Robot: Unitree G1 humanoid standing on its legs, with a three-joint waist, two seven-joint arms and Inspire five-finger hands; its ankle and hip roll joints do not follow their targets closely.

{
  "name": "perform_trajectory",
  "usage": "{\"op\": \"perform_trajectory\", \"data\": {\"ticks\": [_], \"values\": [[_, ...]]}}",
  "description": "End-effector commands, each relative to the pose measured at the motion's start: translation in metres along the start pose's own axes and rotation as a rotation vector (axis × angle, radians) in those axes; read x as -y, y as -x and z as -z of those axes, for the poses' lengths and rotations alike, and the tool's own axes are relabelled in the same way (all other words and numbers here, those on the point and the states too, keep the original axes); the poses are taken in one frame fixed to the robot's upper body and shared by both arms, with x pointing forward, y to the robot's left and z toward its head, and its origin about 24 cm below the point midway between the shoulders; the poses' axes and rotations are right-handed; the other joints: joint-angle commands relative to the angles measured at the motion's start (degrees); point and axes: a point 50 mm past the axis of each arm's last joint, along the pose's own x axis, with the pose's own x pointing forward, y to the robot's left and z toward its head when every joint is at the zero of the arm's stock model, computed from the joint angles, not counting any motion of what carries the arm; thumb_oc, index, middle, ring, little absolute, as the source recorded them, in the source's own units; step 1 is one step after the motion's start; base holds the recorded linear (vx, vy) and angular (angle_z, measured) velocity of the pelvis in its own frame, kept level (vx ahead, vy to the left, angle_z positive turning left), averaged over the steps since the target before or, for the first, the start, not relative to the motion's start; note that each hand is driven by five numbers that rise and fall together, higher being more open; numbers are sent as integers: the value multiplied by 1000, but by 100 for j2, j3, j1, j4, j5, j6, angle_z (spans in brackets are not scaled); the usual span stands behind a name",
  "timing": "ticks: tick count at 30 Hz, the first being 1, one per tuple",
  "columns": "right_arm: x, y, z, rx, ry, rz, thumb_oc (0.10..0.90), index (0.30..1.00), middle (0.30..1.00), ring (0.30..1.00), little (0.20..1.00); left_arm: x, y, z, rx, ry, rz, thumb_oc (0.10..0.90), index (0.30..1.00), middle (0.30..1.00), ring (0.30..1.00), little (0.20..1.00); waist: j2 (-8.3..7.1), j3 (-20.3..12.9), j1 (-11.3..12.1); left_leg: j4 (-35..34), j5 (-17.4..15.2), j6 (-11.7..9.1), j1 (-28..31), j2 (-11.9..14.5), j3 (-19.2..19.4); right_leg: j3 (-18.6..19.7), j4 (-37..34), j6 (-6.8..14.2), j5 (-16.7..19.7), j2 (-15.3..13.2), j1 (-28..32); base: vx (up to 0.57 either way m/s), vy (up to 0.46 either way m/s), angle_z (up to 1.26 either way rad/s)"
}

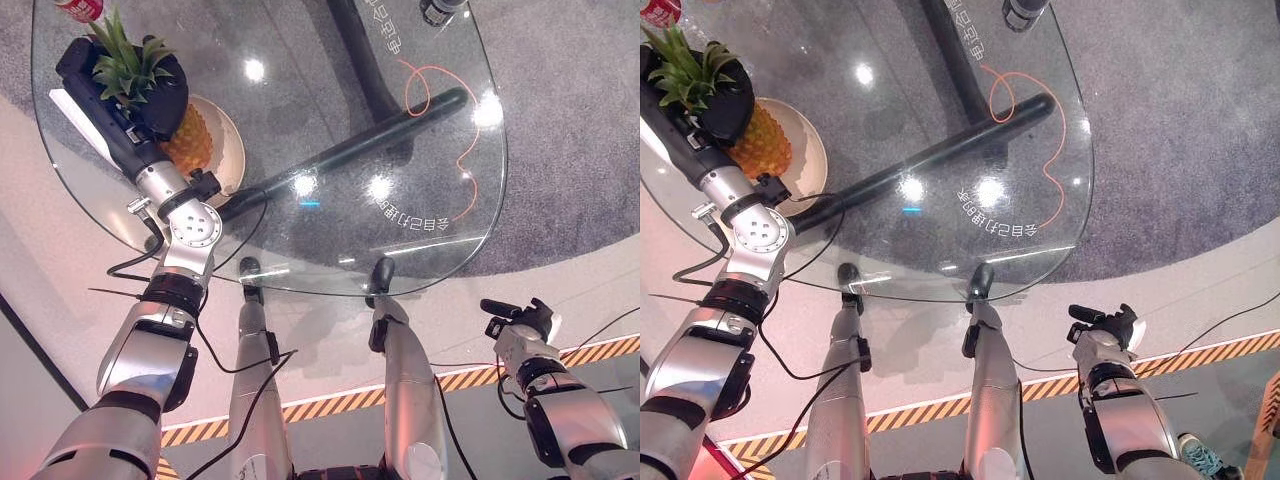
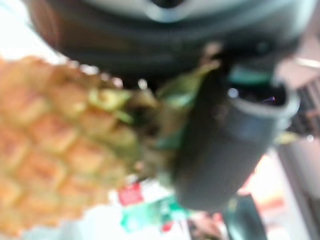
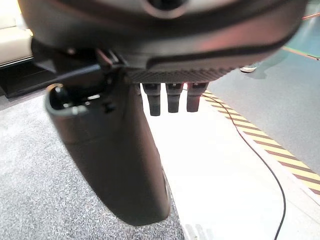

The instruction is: Pick up the fruit to the plate

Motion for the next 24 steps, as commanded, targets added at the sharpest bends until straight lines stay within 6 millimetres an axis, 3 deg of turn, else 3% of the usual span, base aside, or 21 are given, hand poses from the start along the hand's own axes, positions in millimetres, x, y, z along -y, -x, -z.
{"op": "perform_trajectory", "data": {"ticks": [1,21,22,24], "values": [[16,-5,7,-3,34,70,800,900,900,900,900,7,-47,-57,268,163,-53,100,300,300,300,200,-236,-144,92,529,-488,271,-227,-48,77,210,-199,56,335,260,164,0,0,0],[13,-4,5,9,27,57,800,900,900,900,900,2,-54,-55,257,157,-65,100,300,300,300,200,-278,-144,79,574,-539,291,-288,-63,65,206,-243,70,379,259,122,0,0,0],[13,-4,6,8,31,56,800,900,900,900,900,1,-53,-54,250,155,-60,147,340,340,340,247,-272,-144,88,593,-593,282,-250,-57,59,207,-227,76,334,260,158,0,0,0],[12,-4,3,12,25,55,800,900,900,900,900,2,-54,-55,248,159,-58,476,622,622,622,576,-267,-144,86,583,-544,288,-305,-71,59,205,-245,70,377,256,111,0,0,0]]}}
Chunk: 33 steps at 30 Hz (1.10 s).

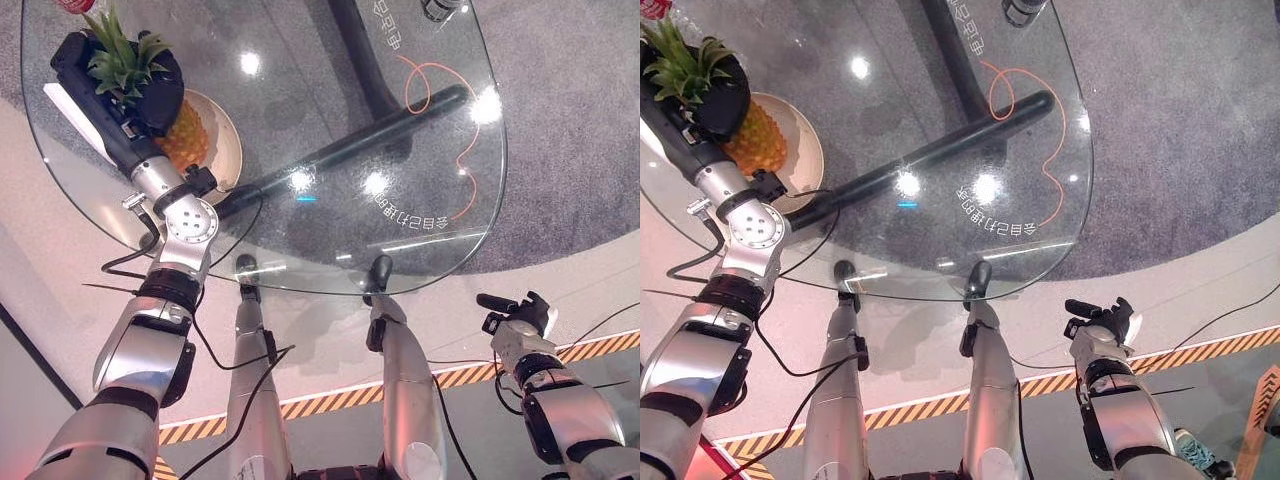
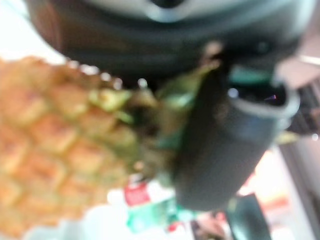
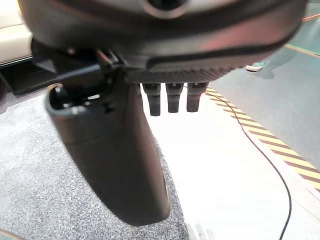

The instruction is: Pick up the fruit to the plate

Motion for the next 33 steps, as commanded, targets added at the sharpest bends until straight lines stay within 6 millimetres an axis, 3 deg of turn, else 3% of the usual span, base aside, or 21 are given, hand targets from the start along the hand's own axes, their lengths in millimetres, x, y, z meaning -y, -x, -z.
{"op": "perform_trajectory", "data": {"ticks": [1,2,33], "values": [[20,-5,12,-19,28,77,800,900,900,900,900,2,-47,-53,233,179,-77,723,834,834,834,823,-207,-139,92,551,-548,303,-225,-100,67,219,-162,74,326,221,128,0,0,0],[20,-5,13,-21,31,78,800,900,900,900,900,2,-46,-51,227,176,-76,800,900,900,900,900,-203,-139,97,564,-598,298,-185,-93,68,220,-145,78,282,228,164,0,0,0],[23,-7,10,-8,23,87,800,900,900,900,900,-4,-41,-42,190,179,-85,800,900,900,900,900,-154,-139,125,637,-633,307,-242,-134,59,207,-91,50,242,219,104,0,0,0]]}}
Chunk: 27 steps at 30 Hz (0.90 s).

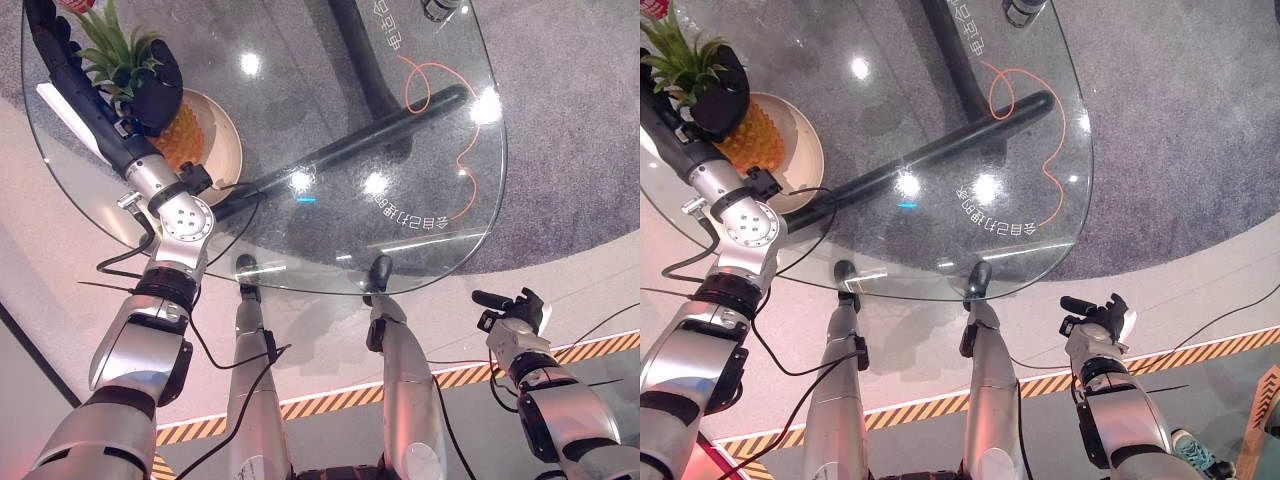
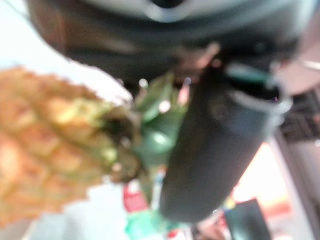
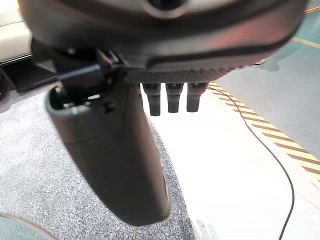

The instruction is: Pick up the fruit to the plate

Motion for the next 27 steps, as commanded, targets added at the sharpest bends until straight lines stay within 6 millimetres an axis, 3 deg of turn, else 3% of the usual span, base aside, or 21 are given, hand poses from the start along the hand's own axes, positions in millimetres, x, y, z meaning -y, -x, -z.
{"op": "perform_trajectory", "data": {"ticks": [1,16,27], "values": [[29,-9,8,-13,34,106,800,900,900,900,900,2,-37,-44,214,148,-49,800,900,900,900,900,-148,-139,105,624,-624,309,-233,-135,59,206,-94,51,244,218,113,0,0,0],[31,-9,9,-13,19,112,800,900,900,900,900,2,-29,-43,223,174,-12,800,900,900,900,900,-105,-139,177,619,-595,326,-267,-176,30,156,-104,47,270,184,102,0,0,0],[29,-8,10,-16,3,117,800,900,900,900,900,2,-11,-35,195,206,19,800,900,900,900,900,-73,-139,279,658,-657,338,-281,-207,-33,83,-37,50,204,173,112,0,0,0]]}}
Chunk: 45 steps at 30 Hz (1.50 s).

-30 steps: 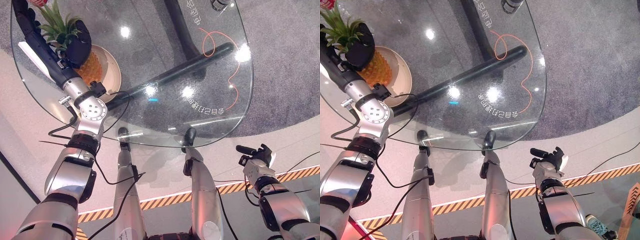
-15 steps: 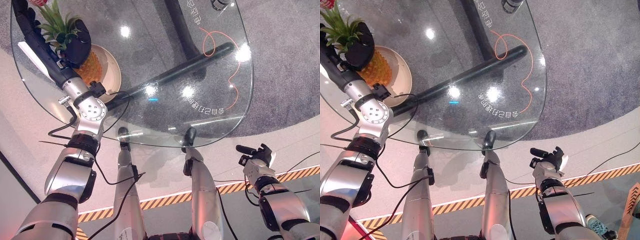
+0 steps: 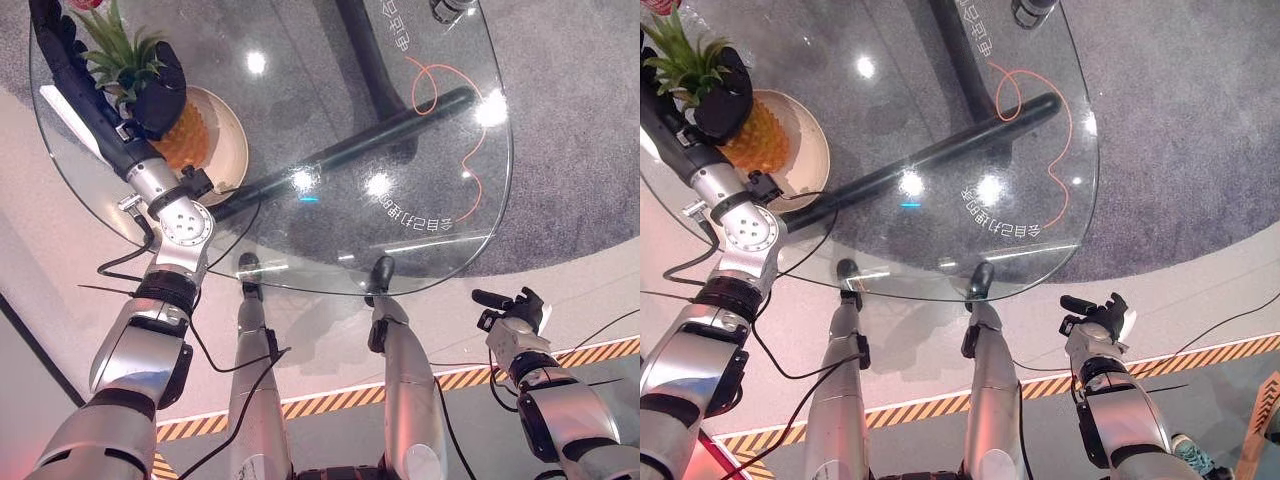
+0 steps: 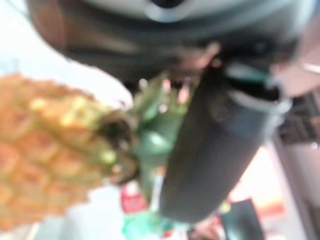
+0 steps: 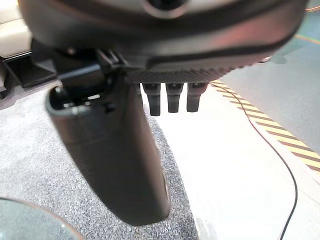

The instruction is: Pick up the fruit to the plate

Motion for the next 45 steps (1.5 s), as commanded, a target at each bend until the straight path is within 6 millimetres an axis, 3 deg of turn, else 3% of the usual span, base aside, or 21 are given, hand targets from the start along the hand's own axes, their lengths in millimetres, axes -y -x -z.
{"op": "perform_trajectory", "data": {"ticks": [1,34,45], "values": [[30,-8,11,-20,7,119,800,900,900,900,900,5,-18,-35,183,167,-16,800,900,900,900,900,-70,-139,140,671,-663,338,-263,-203,-24,88,-40,42,209,175,131,0,0,0],[35,-9,16,-32,-14,136,800,900,900,900,900,5,21,-21,150,158,85,800,900,900,900,900,32,-139,301,713,-685,391,-261,-305,-144,18,-19,65,238,105,152,0,0,0],[42,-11,15,-32,-18,153,800,900,900,900,900,-6,27,-20,150,176,71,800,900,900,900,900,118,-139,375,769,-704,401,-284,-338,-170,-21,43,67,215,45,127,2,0,2]]}}
